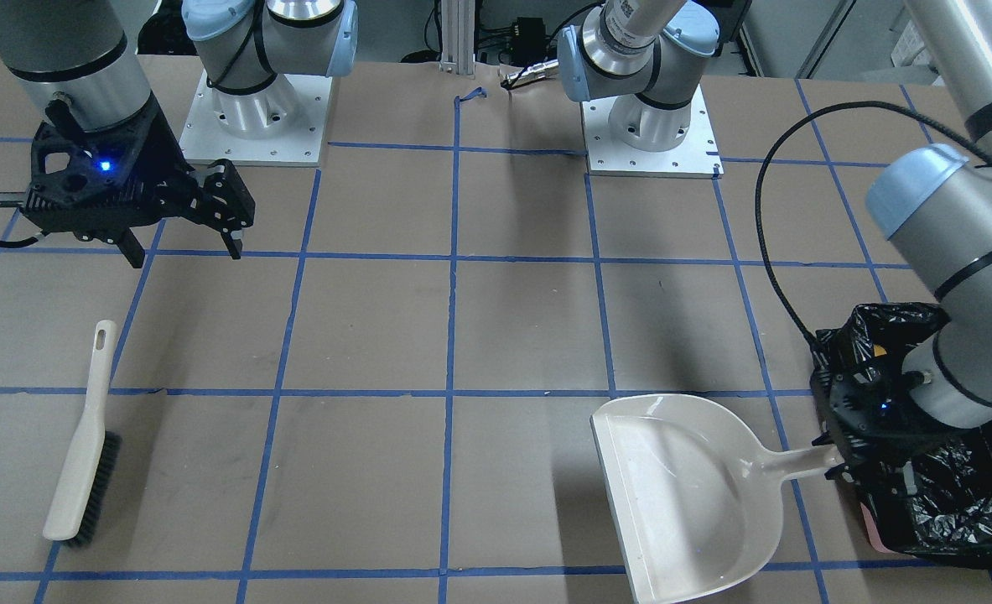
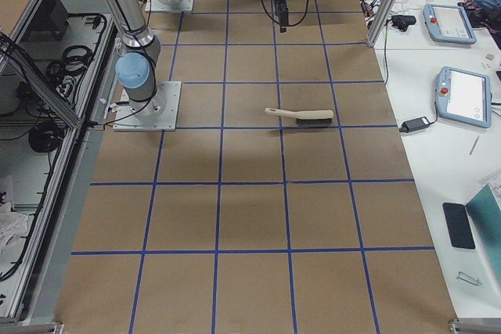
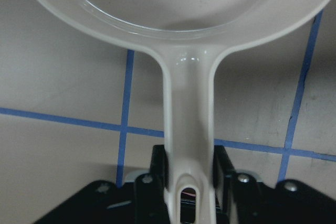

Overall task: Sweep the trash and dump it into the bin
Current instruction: 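Lower the dustpan back onto the table with the left gripper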

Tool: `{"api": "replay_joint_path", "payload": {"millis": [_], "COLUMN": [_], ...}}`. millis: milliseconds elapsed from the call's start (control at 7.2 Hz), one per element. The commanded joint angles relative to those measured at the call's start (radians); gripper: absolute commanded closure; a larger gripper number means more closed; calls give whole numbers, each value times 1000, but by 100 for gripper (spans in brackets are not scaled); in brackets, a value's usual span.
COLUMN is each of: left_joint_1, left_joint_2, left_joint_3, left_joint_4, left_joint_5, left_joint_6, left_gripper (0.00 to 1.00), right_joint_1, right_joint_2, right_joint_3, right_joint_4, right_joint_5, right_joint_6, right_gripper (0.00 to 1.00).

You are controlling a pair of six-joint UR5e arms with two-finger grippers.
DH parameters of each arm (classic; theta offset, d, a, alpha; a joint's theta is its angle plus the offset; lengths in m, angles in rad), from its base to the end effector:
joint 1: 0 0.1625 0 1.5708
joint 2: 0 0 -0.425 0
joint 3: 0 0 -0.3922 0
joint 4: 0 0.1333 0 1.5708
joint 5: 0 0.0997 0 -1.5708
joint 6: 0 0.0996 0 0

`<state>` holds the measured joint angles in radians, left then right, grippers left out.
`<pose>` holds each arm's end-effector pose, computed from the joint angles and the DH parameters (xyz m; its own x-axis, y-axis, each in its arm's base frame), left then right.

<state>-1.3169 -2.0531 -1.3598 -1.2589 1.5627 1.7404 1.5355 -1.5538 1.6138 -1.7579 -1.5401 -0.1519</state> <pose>0.0407 -0.6906 0.3384 -0.0840 0.9956 -0.0414 0.9965 0.0840 -0.0011 0.1183 -0.5147 0.4778 -0.9928 -0.1190 -0.0109 -0.1166 0.9847 -0.1299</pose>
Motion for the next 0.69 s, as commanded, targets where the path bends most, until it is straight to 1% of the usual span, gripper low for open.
{"api": "replay_joint_path", "payload": {"millis": [0, 139, 278, 556], "left_joint_1": [-15, -16, -15, -18], "left_joint_2": [-54, -61, -64, -78], "left_joint_3": [-19, -28, -62, -70], "left_joint_4": [-2, -16, -13, 1], "left_joint_5": [13, 13, 13, 10], "left_joint_6": [63, 103, 135, 125], "left_gripper": [100, 100, 100, 100], "right_joint_1": [0, 0, 0, 0], "right_joint_2": [0, 0, 0, 1], "right_joint_3": [0, 0, 0, 0], "right_joint_4": [0, 0, 0, 0], "right_joint_5": [-2, -2, -2, -2], "right_joint_6": [0, 0, 0, -1], "right_gripper": [0, 0, 0, 0]}}
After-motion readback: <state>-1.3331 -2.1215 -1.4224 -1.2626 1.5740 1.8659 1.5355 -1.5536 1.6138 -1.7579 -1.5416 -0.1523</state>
